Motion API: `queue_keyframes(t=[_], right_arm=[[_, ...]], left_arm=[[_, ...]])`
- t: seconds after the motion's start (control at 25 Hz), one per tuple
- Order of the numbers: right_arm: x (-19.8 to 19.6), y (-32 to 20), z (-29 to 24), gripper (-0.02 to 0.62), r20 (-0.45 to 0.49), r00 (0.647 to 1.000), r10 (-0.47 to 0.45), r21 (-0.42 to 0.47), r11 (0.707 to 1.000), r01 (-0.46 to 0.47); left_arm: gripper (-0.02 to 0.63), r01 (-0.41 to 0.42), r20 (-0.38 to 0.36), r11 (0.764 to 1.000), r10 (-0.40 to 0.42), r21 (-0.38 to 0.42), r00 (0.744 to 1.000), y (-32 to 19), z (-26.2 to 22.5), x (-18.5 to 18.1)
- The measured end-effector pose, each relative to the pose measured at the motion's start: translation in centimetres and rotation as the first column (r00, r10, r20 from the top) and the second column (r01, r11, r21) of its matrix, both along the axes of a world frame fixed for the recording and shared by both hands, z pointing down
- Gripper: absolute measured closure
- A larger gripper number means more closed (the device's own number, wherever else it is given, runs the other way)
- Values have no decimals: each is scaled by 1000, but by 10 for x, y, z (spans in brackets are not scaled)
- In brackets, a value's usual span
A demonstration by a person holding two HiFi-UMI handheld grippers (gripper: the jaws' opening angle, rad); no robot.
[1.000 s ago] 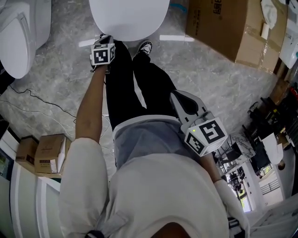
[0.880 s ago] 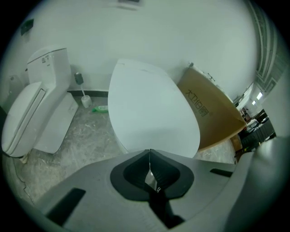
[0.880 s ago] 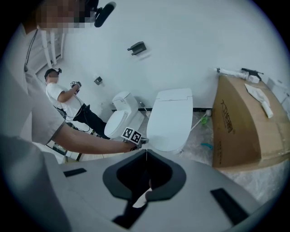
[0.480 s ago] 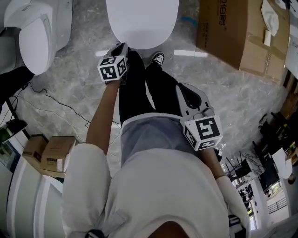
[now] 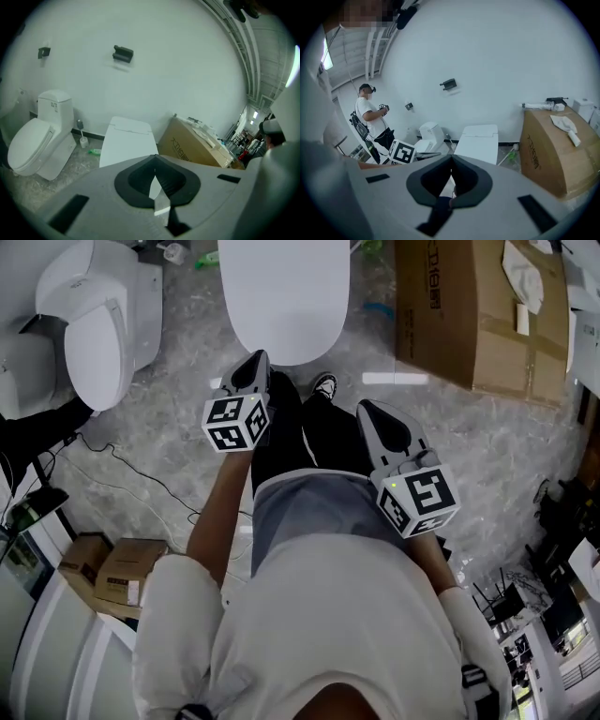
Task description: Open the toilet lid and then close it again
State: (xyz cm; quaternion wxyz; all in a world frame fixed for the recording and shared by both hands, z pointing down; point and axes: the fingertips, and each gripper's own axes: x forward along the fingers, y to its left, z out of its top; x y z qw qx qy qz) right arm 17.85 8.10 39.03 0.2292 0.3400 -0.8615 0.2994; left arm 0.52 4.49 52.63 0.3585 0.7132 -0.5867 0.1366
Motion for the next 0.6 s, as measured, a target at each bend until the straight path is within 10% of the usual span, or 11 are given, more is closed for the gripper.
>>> queue_keyframes(t=[0.6], right_arm=[[26,-28,-73,586,74,997,25,153,988,-37]], left_arm=[[600,3,43,966,-14,259,999,24,-186,27]])
